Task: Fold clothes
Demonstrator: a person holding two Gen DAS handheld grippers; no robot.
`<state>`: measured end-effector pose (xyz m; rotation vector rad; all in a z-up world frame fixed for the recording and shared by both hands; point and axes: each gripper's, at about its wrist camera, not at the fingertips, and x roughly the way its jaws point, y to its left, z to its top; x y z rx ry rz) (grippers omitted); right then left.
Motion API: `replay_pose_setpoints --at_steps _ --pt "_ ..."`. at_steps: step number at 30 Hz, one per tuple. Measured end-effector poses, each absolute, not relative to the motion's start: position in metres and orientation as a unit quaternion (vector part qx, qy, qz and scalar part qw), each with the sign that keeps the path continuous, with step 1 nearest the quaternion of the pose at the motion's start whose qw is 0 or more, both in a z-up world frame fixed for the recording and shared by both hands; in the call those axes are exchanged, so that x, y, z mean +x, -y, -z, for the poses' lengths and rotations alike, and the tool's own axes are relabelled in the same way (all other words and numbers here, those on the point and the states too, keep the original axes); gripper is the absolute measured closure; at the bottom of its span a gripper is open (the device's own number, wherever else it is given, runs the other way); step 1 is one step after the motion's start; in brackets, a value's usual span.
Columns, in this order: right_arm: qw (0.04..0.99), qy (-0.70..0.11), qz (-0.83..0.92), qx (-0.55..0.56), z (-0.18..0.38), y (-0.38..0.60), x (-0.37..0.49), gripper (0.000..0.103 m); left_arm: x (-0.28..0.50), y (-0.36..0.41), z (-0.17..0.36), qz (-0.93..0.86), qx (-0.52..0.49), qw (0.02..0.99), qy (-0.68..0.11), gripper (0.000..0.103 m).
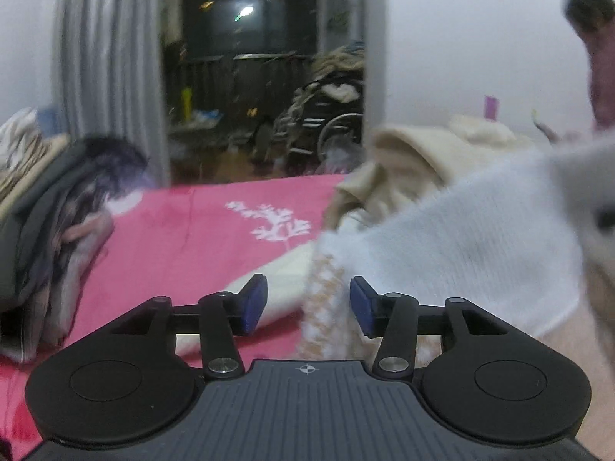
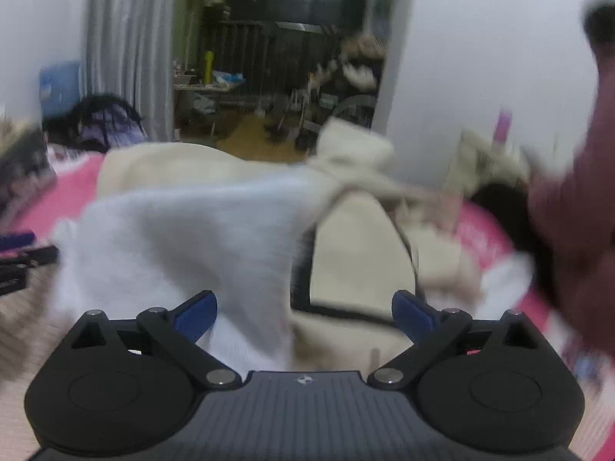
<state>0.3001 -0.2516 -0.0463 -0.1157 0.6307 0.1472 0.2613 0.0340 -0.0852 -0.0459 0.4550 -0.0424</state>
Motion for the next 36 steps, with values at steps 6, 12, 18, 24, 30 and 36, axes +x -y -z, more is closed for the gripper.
replay_pose_setpoints --at_steps 6,12,18,24,30,36 --pt "0.924 -0.352 -0.091 0.121 0.015 0.320 0.250 0.003 0.253 -0.065 0.045 -0.006 -0.133 0.962 -0.238 0.050" --pt "0.919 -0.308 -0.097 0.225 -0.028 0.367 0.139 0.007 0.210 -0.089 -0.011 0.036 -0.155 0.961 -0.224 0.050" --pt "0.926 -0.263 -0.082 0.257 -0.062 0.398 -0.002 0.019 0.160 -0.102 -0.064 0.051 -0.123 0.973 -0.186 0.049" --pt "0.895 -0.269 -0.031 0.355 -0.043 0.426 -0.097 0.020 0.125 -0.074 -0.059 0.141 -0.112 0.947 -0.266 0.048" --pt "0.839 -0.327 0.050 0.432 0.019 0.438 -0.142 0.022 0.083 -0.023 0.003 0.242 -0.093 0.882 -0.392 0.048" --pt "0.824 -0.353 0.114 0.428 0.069 0.443 -0.149 0.029 0.043 0.027 0.077 0.299 -0.023 0.845 -0.442 0.048"
